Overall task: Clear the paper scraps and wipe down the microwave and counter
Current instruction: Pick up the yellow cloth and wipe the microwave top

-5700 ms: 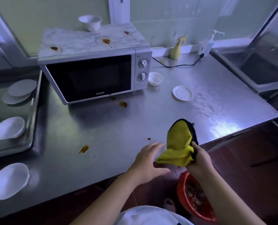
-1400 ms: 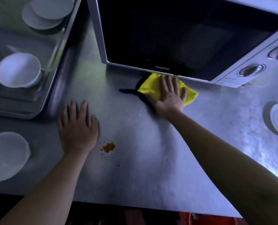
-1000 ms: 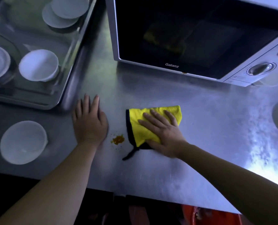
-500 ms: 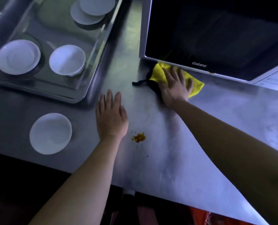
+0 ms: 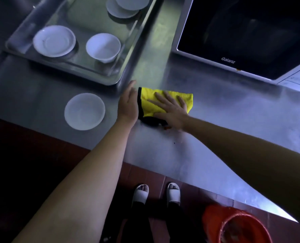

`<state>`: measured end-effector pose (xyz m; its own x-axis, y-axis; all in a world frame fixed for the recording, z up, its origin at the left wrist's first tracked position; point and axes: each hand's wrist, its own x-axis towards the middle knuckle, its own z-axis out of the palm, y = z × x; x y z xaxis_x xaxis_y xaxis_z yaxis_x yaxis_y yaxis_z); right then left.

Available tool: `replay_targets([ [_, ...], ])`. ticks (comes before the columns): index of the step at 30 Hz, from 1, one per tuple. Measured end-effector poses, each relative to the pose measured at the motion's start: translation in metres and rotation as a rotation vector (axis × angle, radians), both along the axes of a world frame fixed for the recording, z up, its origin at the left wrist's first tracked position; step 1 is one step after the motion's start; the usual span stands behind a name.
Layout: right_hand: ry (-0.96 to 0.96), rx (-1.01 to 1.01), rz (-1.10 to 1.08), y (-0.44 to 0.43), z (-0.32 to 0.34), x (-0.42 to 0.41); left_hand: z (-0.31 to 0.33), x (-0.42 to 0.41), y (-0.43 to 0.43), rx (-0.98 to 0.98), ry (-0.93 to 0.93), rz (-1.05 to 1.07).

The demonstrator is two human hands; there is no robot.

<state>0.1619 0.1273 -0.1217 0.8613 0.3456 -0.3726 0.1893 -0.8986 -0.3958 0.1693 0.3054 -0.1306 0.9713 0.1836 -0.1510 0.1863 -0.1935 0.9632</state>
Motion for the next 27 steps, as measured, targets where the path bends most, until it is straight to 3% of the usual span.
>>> replay_targets([
  [7, -0.029, -0.157, -0.002, -0.007, 0.003, -0.129, 0.006, -0.078, 0.014, 0.002, 0.069, -0.172],
  [14, -0.098, -0.134, -0.154, -0.004, 0.0, -0.214, 0.012, -0.186, 0.017, 0.122, 0.041, -0.121],
  [20, -0.11, -0.105, -0.1, -0.018, 0.002, -0.255, 0.025, -0.227, 0.019, 0.182, 0.062, -0.13],
  [23, 0.042, 0.116, -0.238, -0.024, 0.018, -0.263, 0.039, -0.23, 0.013, 0.083, 0.185, -0.213],
  [27, 0.334, 0.922, -0.949, -0.036, 0.081, -0.265, 0.073, -0.218, -0.005, -0.217, 0.304, -0.305],
])
